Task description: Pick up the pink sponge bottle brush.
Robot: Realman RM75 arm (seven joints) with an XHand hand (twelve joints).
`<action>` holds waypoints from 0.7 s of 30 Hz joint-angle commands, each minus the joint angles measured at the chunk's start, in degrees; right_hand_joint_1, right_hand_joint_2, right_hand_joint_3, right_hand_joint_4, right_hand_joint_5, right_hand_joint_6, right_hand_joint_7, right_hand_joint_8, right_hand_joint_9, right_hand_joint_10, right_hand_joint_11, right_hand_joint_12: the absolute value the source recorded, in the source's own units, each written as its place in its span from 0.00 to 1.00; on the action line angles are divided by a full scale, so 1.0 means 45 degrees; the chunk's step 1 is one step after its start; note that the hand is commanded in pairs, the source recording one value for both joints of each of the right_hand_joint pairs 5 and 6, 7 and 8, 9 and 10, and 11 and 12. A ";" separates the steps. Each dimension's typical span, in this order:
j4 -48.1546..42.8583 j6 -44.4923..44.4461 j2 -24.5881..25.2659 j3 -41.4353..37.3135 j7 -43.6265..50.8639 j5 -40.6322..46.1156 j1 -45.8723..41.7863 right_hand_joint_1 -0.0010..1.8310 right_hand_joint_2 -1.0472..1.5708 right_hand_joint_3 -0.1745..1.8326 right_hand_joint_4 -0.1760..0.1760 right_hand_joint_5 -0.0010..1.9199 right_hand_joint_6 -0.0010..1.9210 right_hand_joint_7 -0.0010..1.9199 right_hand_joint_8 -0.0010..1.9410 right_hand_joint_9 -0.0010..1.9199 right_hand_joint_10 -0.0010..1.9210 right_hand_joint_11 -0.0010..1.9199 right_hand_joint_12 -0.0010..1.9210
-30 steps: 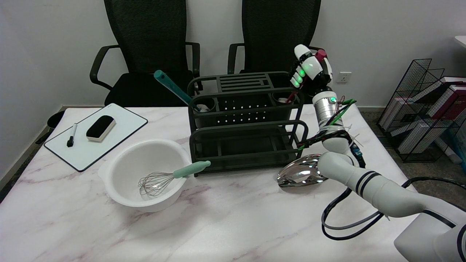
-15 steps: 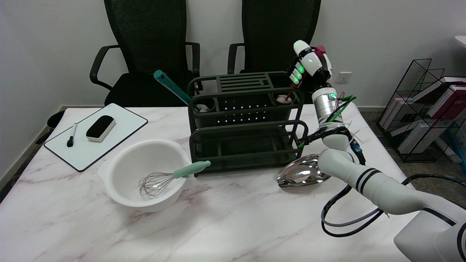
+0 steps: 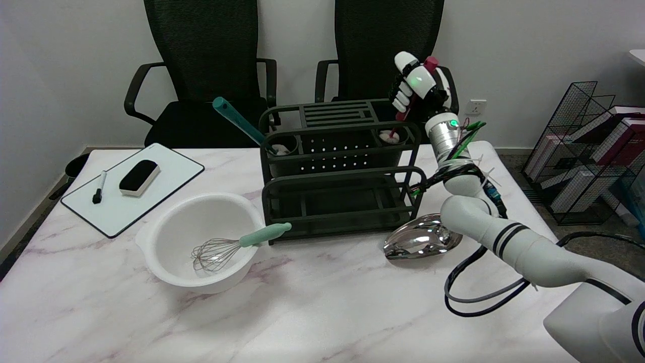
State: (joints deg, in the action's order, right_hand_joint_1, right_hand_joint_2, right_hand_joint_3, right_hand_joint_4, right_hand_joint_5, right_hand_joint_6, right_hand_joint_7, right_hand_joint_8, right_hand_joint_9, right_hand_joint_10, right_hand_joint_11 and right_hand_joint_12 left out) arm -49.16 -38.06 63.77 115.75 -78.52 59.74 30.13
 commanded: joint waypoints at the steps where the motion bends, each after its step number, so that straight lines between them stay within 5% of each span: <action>1: -0.0287 0.2083 -0.0347 0.0016 0.0093 -0.0832 0.0626 0.48 1.00 0.48 0.50 1.00 1.00 1.00 0.99 1.00 1.00 1.00 1.00; 21: -0.1742 0.2106 -0.0699 -0.1189 0.0110 -0.0797 -0.0444 0.49 1.00 0.50 0.50 1.00 1.00 1.00 0.99 1.00 1.00 1.00 1.00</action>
State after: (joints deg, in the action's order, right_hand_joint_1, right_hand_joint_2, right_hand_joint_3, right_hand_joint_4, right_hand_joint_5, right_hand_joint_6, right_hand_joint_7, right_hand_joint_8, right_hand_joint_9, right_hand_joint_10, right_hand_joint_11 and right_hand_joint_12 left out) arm -52.93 -30.29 61.80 113.40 -78.20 56.76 30.21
